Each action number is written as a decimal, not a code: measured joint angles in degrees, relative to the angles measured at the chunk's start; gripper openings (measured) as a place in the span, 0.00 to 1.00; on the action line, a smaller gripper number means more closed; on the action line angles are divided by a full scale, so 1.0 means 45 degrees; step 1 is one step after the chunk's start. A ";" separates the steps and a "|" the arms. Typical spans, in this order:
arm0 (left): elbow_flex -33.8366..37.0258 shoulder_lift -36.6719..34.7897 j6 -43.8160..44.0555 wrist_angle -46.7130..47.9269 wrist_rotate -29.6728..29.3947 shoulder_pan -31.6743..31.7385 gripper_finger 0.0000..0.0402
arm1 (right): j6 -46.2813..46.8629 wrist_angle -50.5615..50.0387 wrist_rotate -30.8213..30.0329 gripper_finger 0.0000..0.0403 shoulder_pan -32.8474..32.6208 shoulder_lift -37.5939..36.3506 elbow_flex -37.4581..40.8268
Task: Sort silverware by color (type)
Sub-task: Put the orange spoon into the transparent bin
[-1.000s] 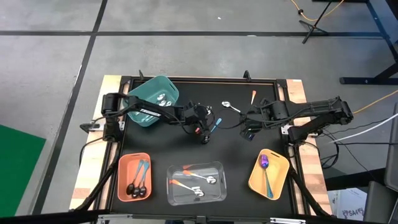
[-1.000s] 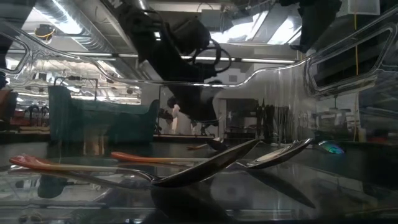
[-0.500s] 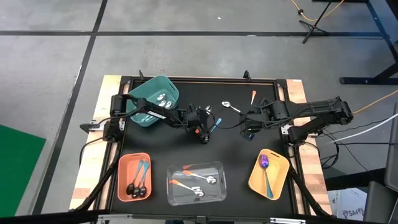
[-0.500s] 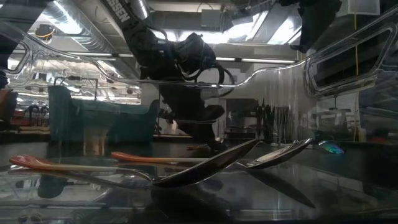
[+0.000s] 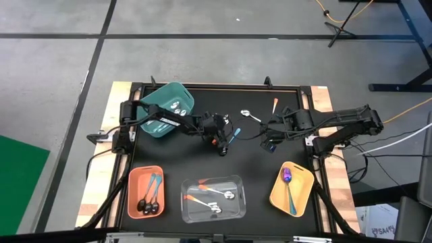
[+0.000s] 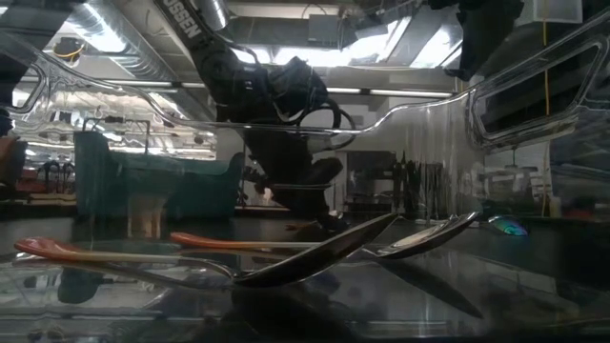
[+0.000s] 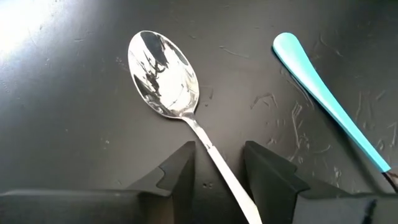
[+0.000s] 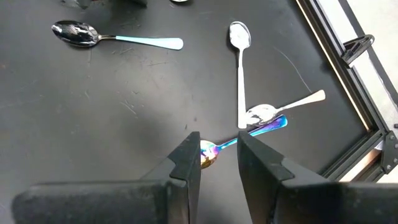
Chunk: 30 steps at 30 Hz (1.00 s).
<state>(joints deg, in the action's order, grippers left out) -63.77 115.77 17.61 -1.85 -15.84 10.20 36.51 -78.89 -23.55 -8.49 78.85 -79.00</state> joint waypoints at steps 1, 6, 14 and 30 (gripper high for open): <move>0.0000 0.0000 0.0015 0.0005 0.0083 0.0040 0.33 | -0.0064 0.0000 0.0000 0.23 0.0000 0.0000 0.0000; 0.0000 0.0000 0.0015 0.0015 0.0100 0.0083 0.26 | -0.0807 -0.0005 0.0019 0.23 0.0000 0.0000 0.0000; 0.0000 0.0000 0.0010 0.0029 0.0069 0.0093 0.10 | -0.2160 0.0005 -0.0441 0.23 0.0000 0.0000 0.0000; 0.0000 -0.0031 -0.0039 -0.0037 0.0053 0.0093 0.03 | -0.2607 -0.0008 -0.0670 0.23 0.0000 0.0000 0.0508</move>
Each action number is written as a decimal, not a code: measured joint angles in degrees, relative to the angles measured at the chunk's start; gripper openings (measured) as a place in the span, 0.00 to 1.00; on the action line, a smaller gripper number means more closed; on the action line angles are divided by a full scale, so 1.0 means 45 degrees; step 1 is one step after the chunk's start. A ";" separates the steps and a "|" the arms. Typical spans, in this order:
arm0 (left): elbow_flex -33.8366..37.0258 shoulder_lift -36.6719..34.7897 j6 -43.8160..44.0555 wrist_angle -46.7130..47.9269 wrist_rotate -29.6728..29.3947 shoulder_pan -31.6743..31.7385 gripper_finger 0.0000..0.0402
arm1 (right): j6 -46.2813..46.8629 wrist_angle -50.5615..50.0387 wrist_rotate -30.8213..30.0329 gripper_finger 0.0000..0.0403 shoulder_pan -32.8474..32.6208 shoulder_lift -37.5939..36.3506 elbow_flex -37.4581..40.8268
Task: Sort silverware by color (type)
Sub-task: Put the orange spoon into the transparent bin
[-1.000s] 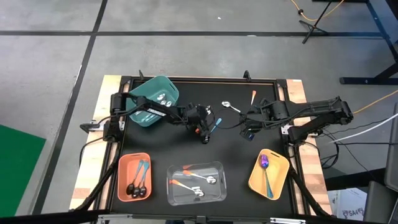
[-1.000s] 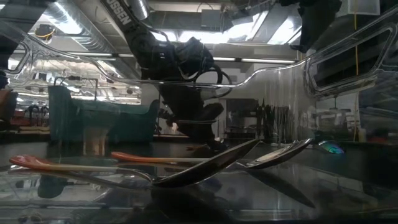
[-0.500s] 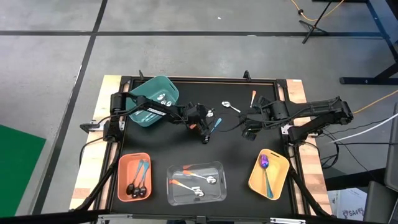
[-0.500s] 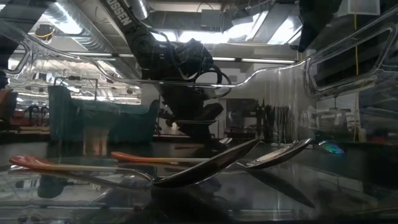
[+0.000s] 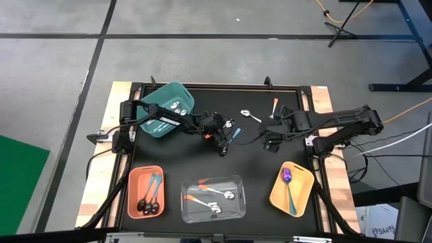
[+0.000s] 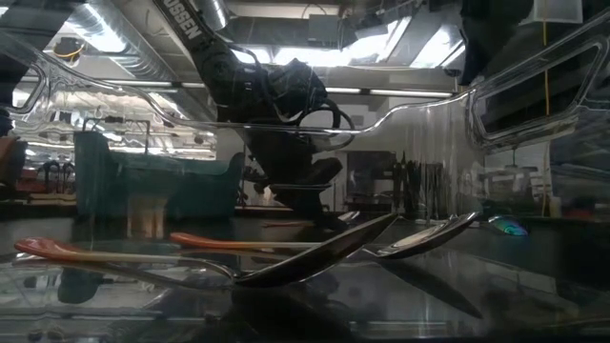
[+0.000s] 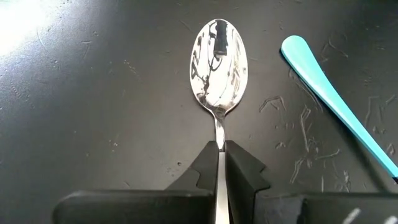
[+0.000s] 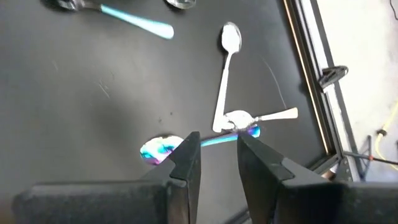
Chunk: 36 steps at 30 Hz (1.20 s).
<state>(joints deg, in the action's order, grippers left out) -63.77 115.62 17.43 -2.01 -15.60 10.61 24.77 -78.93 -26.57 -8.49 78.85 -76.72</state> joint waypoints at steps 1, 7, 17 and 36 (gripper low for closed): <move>0.0005 -0.0008 -0.0008 -0.0002 0.0017 0.0000 0.03 | 0.0000 -0.0009 0.0002 0.23 0.0000 0.0000 0.0179; 0.0029 -0.0485 -0.0440 0.0114 0.0105 -0.0061 0.03 | -0.0004 -0.0004 0.0136 0.23 0.0000 0.0000 0.1409; 0.0024 -0.2086 -0.0674 0.0595 0.0768 -0.0378 0.03 | 0.0062 0.0017 0.0149 0.23 0.0000 0.0005 0.2197; 0.0015 -0.7114 -0.0680 0.4343 0.0739 -0.2593 0.03 | -0.0286 0.1939 0.1487 0.23 -0.0005 0.0004 0.2197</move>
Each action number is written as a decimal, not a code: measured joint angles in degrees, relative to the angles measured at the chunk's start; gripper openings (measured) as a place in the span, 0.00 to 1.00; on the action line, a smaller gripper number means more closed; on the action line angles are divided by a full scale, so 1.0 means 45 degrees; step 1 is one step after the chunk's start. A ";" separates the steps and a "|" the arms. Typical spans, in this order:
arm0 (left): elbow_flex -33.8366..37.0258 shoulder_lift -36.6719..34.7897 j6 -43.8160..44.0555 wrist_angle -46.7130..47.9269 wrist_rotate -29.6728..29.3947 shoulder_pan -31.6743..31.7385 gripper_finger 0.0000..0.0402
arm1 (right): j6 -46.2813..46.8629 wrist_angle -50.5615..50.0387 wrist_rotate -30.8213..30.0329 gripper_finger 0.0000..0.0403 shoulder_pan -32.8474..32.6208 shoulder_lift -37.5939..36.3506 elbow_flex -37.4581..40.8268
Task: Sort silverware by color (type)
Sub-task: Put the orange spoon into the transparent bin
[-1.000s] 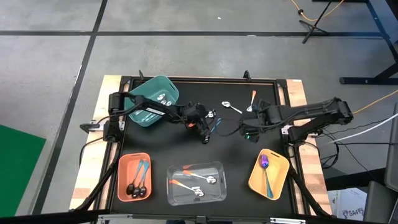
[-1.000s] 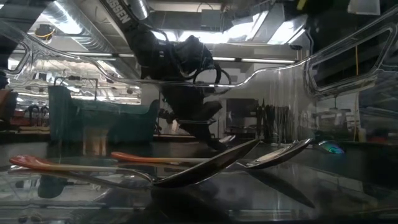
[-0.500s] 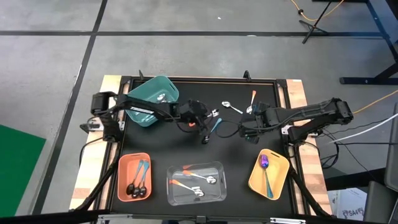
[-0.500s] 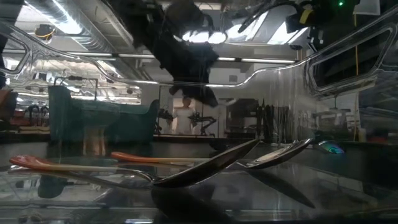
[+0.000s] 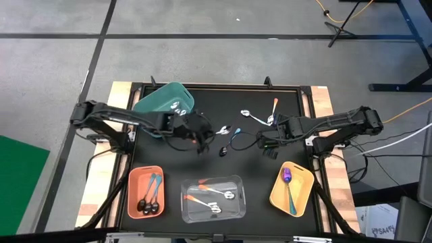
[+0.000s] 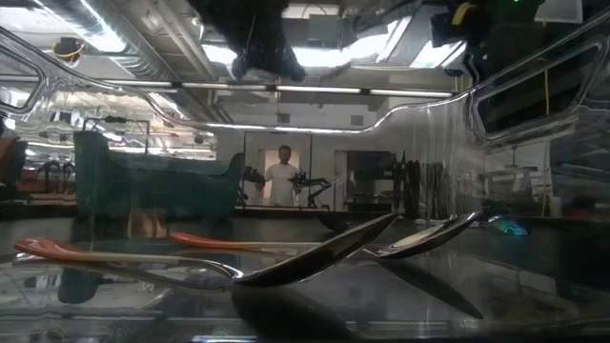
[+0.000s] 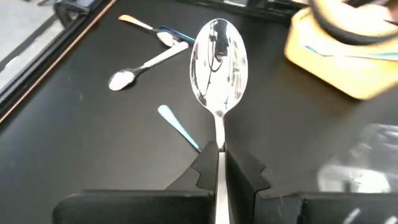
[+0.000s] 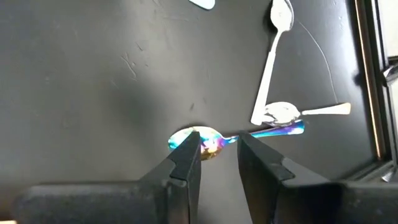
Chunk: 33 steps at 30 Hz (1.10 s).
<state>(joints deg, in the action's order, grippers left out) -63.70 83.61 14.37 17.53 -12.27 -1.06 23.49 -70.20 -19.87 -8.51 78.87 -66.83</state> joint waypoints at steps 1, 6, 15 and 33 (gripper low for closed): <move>0.0000 -0.0193 0.0001 0.0146 -0.0001 -0.0167 0.03 | 0.0004 0.0041 -0.0001 0.23 0.0000 -0.0004 0.0000; -0.0005 -0.1044 0.0000 0.0319 -0.0005 -0.0934 0.03 | 0.0007 0.0082 0.0000 0.23 -0.0005 -0.0004 -0.0005; -0.0010 -0.1392 0.0005 0.0395 0.0722 -0.2497 0.03 | 0.0014 0.0654 -0.0001 0.23 -0.0019 -0.0004 -0.0004; -0.0012 0.0668 0.0023 -0.1834 0.0805 -0.5102 0.03 | 0.0004 0.2308 0.0001 0.23 -0.0019 -0.0004 -0.0005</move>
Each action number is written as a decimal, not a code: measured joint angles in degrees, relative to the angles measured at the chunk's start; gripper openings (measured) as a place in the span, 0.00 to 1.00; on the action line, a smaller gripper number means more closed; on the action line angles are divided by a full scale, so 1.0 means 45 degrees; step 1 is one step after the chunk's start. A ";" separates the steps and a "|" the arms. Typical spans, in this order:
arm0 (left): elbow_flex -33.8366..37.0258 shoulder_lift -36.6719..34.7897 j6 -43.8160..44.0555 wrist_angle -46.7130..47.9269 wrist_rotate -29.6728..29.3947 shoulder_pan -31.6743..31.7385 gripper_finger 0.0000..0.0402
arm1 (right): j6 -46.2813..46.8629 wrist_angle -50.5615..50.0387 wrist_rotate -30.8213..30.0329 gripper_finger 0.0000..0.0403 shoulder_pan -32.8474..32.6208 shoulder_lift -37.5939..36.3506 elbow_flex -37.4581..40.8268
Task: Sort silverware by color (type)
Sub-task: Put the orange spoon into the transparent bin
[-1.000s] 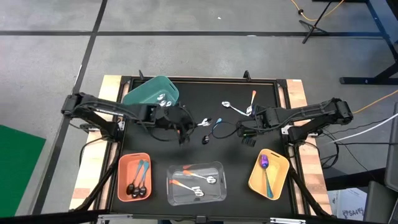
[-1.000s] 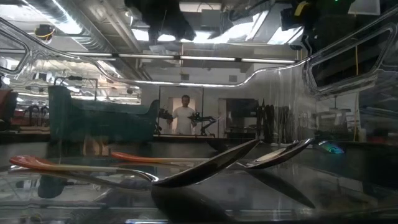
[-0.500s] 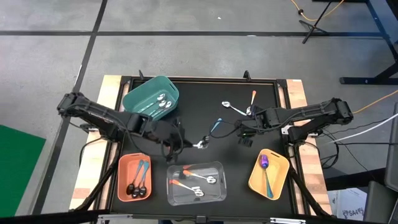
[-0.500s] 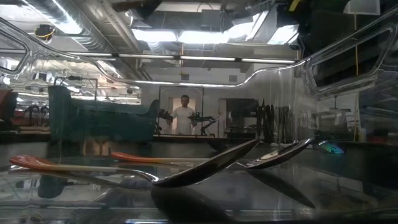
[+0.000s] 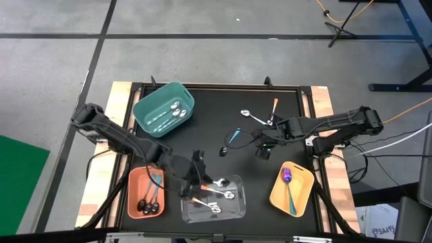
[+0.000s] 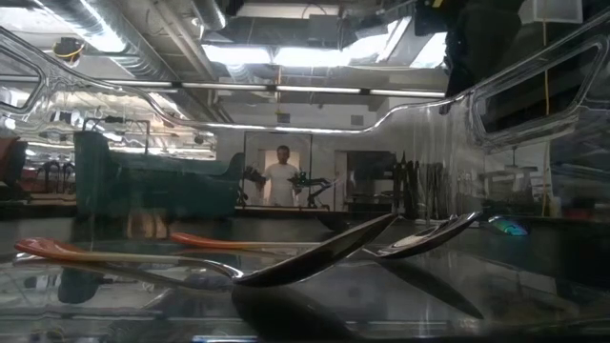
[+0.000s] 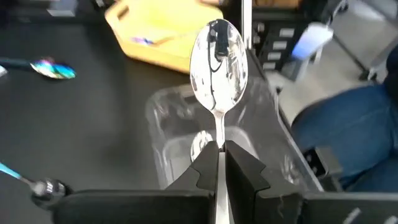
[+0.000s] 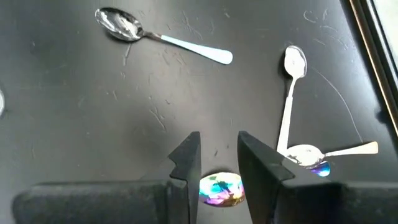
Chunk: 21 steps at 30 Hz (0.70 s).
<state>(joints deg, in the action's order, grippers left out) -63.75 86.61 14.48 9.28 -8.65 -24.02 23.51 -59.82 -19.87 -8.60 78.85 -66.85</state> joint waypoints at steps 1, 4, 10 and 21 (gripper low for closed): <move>0.0002 0.0252 0.0001 -0.0048 -0.0004 -0.0077 0.03 | 0.0000 0.0026 0.0002 0.23 0.0000 0.0000 0.0000; 0.0002 0.1012 -0.0004 -0.0173 -0.0002 -0.0279 0.03 | 0.0000 0.0016 0.0002 0.23 0.0000 0.0000 0.0000; 0.0002 0.2393 -0.0009 -0.0758 0.0535 -0.0630 0.03 | 0.0000 0.0016 0.0003 0.23 0.0000 0.0000 0.0000; 0.0002 0.4130 -0.0009 -0.0798 0.0767 -0.0941 0.03 | -0.0005 0.0055 0.0003 0.23 0.0000 0.0000 0.0000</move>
<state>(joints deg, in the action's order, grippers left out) -63.75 105.20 14.44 5.69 -5.20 -28.25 23.49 -59.57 -19.86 -8.60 78.85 -66.85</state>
